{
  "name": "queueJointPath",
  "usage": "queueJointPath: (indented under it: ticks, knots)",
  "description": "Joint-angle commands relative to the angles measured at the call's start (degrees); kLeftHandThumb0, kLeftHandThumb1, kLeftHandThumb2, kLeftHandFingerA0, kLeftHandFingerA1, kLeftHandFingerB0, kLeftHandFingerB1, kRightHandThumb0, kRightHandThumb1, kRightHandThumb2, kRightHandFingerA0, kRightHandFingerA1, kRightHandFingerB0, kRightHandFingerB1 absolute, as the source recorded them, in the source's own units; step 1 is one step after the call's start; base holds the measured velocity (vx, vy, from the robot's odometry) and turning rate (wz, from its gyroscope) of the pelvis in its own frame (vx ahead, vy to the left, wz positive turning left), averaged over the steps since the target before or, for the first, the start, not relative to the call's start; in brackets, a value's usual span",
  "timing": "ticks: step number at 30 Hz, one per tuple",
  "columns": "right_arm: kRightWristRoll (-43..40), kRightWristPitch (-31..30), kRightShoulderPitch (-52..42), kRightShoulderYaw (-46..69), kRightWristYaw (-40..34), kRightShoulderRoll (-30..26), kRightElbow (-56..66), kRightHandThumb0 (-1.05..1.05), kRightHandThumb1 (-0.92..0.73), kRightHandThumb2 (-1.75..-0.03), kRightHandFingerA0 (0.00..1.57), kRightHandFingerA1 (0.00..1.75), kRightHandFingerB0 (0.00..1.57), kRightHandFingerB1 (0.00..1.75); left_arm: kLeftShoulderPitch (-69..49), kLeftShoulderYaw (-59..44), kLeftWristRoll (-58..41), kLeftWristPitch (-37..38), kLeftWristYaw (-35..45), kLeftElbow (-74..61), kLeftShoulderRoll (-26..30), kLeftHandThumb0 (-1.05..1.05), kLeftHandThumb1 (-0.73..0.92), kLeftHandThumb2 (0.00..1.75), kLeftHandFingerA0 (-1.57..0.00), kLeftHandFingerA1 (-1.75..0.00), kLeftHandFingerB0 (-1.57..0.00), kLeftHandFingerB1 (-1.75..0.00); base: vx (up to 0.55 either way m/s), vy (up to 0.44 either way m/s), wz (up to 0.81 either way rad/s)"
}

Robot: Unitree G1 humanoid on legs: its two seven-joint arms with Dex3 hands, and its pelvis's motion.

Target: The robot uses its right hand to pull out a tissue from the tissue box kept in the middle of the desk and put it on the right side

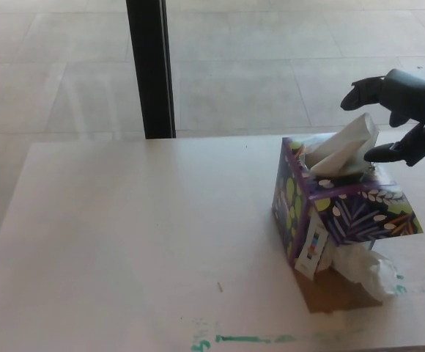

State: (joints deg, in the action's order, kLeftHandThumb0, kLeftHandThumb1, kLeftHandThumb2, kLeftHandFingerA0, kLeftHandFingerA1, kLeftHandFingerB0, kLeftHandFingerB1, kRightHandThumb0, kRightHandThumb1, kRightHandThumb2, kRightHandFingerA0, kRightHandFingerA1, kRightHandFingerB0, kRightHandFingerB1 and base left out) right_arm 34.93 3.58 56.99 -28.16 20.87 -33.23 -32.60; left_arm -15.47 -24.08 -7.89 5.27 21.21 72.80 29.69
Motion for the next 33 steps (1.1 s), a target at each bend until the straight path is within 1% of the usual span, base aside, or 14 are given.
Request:
queueJointPath:
  ticks: [1,2,6,7,8,9,15,19,23,29,30,31,32,33]
  knots:
    - [2.0,1.6,-1.3,0.4,-2.4,0.4,-1.0,-0.55,-0.52,-0.86,0.6,0.74,0.3,0.48,-0.1,0.0,-0.6,0.6,-0.2,0.0,0.9,-0.84,0.92,0.71,-0.58,-0.48,-0.48,-0.44,0.0,0.0,0.0]
    - [2.1,1.8,-1.4,0.5,-2.7,0.6,-1.3,-0.48,-0.63,-0.59,0.63,0.77,0.38,0.35,-0.2,0.2,-0.4,0.7,0.0,-0.2,1.0,-0.83,0.92,0.72,-0.58,-0.49,-0.47,-0.43,0.0,0.0,0.0]
    - [2.5,2.4,-1.6,0.2,-2.7,1.3,-2.6,-0.45,-0.64,-0.59,0.67,0.79,0.4,0.35,-0.4,0.5,-0.4,0.6,0.1,-0.1,1.1,-0.81,0.92,0.72,-0.59,-0.51,-0.47,-0.44,0.0,0.0,0.0]
    - [1.9,2.4,-1.8,0.6,-2.8,1.7,-2.9,-0.48,-0.48,-0.87,0.77,0.93,0.35,0.51,-0.5,0.4,-0.5,0.7,0.3,0.0,1.1,-0.81,0.92,0.71,-0.58,-0.5,-0.46,-0.43,0.0,0.0,0.0]
    - [1.8,2.6,-1.8,0.8,-2.7,1.8,-2.9,-0.4,-0.67,-0.6,0.71,1.19,0.46,0.36,-0.6,0.3,-0.7,0.7,0.4,0.0,1.0,-0.81,0.92,0.71,-0.59,-0.5,-0.48,-0.44,0.0,0.0,0.0]
    - [2.4,2.7,-2.1,0.8,-3.9,1.9,-2.3,-0.36,-0.68,-0.6,0.77,1.4,0.55,0.39,-0.6,0.3,-0.5,0.9,0.4,0.1,1.0,-0.8,0.92,0.73,-0.57,-0.49,-0.46,-0.44,0.0,0.0,0.0]
    - [4.6,4.4,-3.7,0.7,-9.1,2.0,-1.1,-0.35,-0.7,-0.64,0.76,1.45,0.63,0.42,-0.5,0.3,-0.6,0.7,0.6,0.1,1.1,-0.8,0.92,0.71,-0.56,-0.47,-0.46,-0.44,0.0,0.0,0.0]
    - [4.9,4.7,-4.2,1.1,-11.4,3.0,-0.7,-0.31,-0.75,-0.65,0.75,1.61,0.69,0.45,-0.6,0.3,-0.8,0.5,0.9,-0.5,1.2,-0.82,0.92,0.73,-0.55,-0.48,-0.47,-0.44,0.0,0.0,0.0]
    - [4.4,4.9,-4.2,1.8,-11.3,3.8,-0.3,-0.26,-0.76,-0.65,0.76,1.61,0.72,0.48,-0.4,0.1,-0.9,0.4,0.3,-0.1,1.0,-0.82,0.92,0.71,-0.55,-0.48,-0.47,-0.44,0.0,0.0,0.0]
    - [6.4,7.1,-4.9,1.8,-14.8,3.2,0.2,-0.28,-0.68,-0.64,0.77,1.59,0.84,0.64,-0.5,-0.1,-1.2,-0.1,0.4,-0.4,1.0,-0.82,0.92,0.74,-0.55,-0.48,-0.43,-0.42,0.0,0.0,0.0]
    - [6.7,7.1,-5.2,1.8,-15.3,3.2,0.4,-0.29,-0.7,-0.62,0.74,1.65,0.83,0.77,-0.8,0.1,-0.9,0.4,0.6,-0.3,1.2,-0.83,0.92,0.75,-0.55,-0.48,-0.46,-0.43,0.0,0.0,0.0]
    - [7.7,7.0,-5.6,1.5,-16.1,2.9,0.5,-0.27,-0.69,-0.59,0.74,1.75,0.71,1.29,-0.8,-0.3,-1.3,-0.1,0.5,-0.3,1.2,-0.83,0.92,0.73,-0.55,-0.49,-0.44,-0.42,0.0,0.0,0.0]
    - [8.5,6.7,-5.7,1.3,-16.8,2.7,0.5,-0.36,-0.51,-0.91,1.07,1.32,0.8,1.12,-0.7,-0.4,-1.4,-0.2,0.5,-0.2,1.2,-0.82,0.92,0.73,-0.56,-0.49,-0.45,-0.43,0.0,0.0,0.0]
    - [8.7,6.7,-5.7,1.4,-16.9,2.8,0.5,-0.36,-0.51,-0.91,1.07,1.32,0.8,1.12,-0.7,-0.5,-1.4,-0.2,0.5,-0.2,1.2,-0.82,0.92,0.73,-0.56,-0.49,-0.45,-0.43,0.0,0.0,0.0]
